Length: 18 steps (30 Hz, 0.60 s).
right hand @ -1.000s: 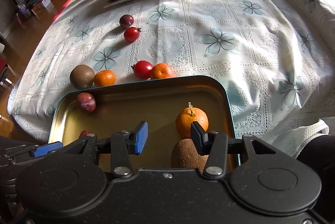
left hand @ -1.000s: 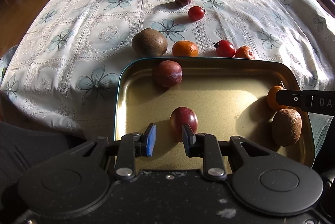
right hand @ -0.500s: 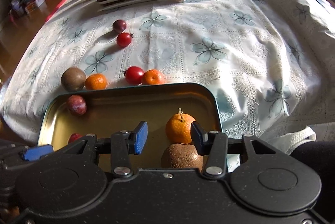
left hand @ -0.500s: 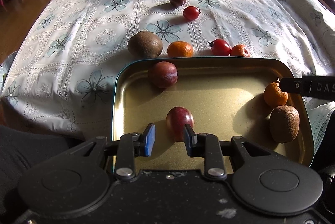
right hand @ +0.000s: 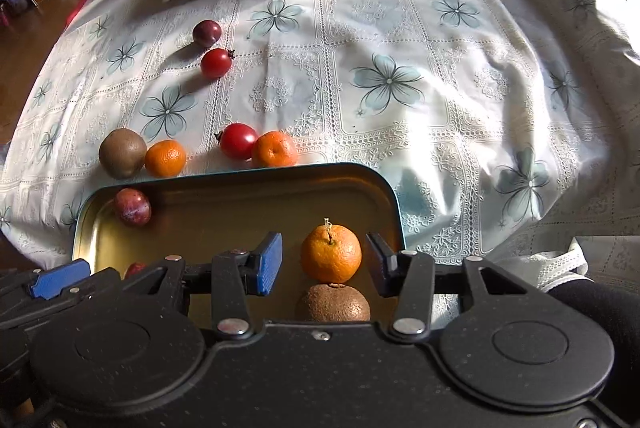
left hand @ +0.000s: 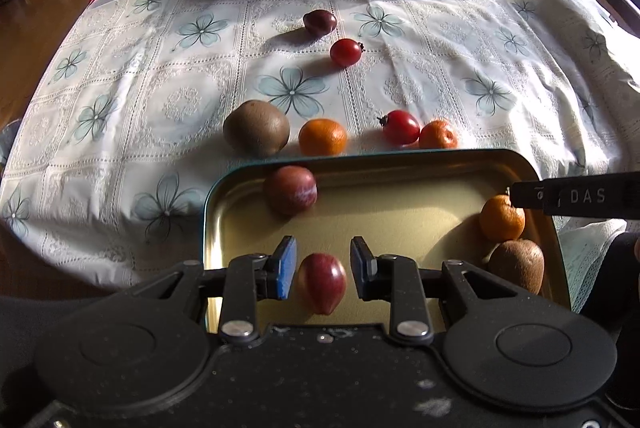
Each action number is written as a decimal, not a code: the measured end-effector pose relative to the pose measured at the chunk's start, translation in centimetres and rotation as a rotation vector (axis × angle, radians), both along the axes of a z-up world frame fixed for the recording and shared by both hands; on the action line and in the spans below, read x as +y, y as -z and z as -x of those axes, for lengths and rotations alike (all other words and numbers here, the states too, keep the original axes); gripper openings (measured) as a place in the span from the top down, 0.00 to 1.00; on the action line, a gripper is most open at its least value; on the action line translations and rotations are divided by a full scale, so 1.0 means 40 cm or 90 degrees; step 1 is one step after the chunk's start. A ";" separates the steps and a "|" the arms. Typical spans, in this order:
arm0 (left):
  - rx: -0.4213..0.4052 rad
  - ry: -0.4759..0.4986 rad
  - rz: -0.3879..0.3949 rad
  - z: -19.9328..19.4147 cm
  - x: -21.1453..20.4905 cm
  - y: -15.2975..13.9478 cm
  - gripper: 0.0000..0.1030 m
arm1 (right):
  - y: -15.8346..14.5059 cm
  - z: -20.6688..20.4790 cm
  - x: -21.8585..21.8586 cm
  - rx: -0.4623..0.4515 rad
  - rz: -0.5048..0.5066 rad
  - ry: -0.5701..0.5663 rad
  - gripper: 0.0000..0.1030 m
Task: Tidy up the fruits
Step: 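Move both open tools from the tray toward the dark plum and red tomato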
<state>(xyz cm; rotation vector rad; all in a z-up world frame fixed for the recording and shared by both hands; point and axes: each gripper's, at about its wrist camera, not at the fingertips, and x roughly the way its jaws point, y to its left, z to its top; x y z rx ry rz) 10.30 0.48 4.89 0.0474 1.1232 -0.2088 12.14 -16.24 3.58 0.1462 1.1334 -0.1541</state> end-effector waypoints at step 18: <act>0.017 -0.016 -0.006 -0.190 0.000 -0.013 0.72 | 0.019 -0.120 -0.028 0.054 -0.041 0.033 0.47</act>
